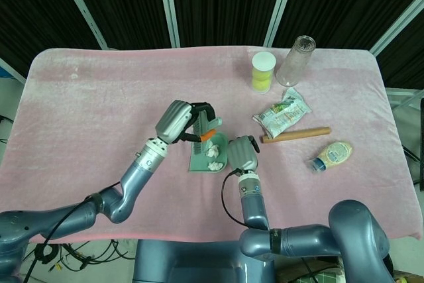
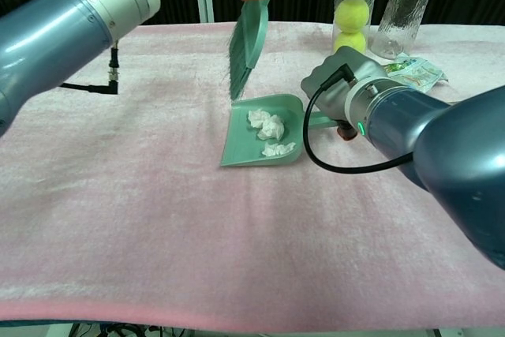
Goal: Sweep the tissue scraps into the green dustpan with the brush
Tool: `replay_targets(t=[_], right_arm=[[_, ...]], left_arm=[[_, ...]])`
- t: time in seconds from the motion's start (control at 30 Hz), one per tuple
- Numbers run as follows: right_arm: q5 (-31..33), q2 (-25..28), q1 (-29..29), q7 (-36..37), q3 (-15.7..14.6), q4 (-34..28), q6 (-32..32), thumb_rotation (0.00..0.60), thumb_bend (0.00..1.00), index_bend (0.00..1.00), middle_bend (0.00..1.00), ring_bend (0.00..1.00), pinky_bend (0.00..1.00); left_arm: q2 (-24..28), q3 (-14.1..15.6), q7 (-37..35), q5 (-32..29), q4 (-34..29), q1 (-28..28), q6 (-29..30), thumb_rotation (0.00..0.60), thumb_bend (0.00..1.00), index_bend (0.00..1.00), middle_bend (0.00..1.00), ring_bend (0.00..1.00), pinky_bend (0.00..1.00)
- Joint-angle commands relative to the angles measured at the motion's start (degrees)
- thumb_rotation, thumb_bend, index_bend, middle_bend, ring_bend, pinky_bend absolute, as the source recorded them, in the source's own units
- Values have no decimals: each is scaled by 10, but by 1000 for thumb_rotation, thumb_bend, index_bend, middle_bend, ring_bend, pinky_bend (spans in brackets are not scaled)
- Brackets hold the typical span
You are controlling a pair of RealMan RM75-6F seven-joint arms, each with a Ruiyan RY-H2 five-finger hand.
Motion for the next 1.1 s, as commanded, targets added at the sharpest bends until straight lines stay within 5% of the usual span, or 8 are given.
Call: replay_targets(t=[0.03,0.5,1.1], right_arm=[[0,1,0,1,0,-2,1,600,667,902,838,852,693],[4,10,-4,9,-1,-11,-2,600,667,902,838,852,693],[8,23,-9,19,-8,-4,-13,600,666,901,838,851,693]], left_arm=[[30,10,20,-7,-19,16,-8,600,537,768,865,858,951],[127,72,80,2,-54,52,-47,600,536,768,865,858,951],[124,129,184,-7,16,55,-118,600,537,768,866,858,950]])
